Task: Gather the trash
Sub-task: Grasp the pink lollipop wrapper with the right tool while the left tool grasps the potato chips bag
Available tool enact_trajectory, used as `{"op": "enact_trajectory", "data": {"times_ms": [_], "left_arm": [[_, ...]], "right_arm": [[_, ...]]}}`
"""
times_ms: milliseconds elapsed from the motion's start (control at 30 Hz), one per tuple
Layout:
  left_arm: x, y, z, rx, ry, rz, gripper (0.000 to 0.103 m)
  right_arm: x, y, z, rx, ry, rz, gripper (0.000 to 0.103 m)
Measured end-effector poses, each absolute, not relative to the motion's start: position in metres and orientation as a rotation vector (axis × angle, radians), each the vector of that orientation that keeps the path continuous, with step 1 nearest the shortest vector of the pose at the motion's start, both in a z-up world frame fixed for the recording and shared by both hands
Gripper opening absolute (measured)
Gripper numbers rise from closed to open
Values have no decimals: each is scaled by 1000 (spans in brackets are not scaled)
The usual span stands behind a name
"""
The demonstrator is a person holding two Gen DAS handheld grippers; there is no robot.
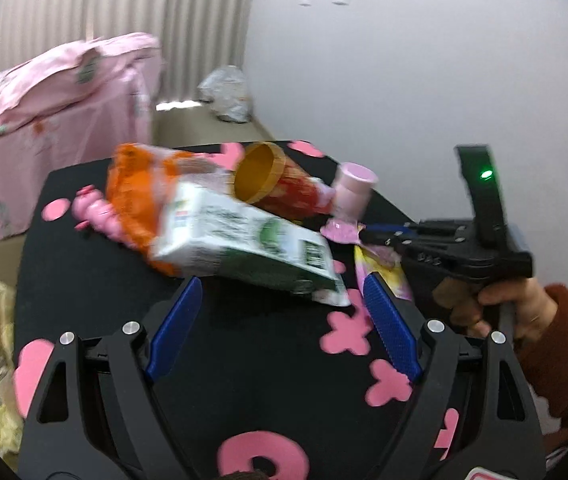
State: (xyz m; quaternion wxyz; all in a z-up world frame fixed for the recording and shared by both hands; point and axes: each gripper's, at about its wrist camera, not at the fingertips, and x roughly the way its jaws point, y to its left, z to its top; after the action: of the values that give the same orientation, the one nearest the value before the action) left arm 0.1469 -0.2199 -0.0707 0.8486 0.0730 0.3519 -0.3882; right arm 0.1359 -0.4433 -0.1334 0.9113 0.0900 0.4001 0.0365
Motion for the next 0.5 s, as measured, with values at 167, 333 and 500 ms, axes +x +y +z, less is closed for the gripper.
{"op": "enact_trajectory", "data": {"times_ms": [167,333,500], "left_arm": [[133,-261,-76,196,759,-990,79],[124,-315,-98,309,837,-1063,76],[133,-348,-128,324,967,-1012,61]], "right_arm": [[76,-485,-116,250,751,-19,10],[36,-516,-125,313,746,-96,10],[16,-522,-145,345,780,-85,10]]}}
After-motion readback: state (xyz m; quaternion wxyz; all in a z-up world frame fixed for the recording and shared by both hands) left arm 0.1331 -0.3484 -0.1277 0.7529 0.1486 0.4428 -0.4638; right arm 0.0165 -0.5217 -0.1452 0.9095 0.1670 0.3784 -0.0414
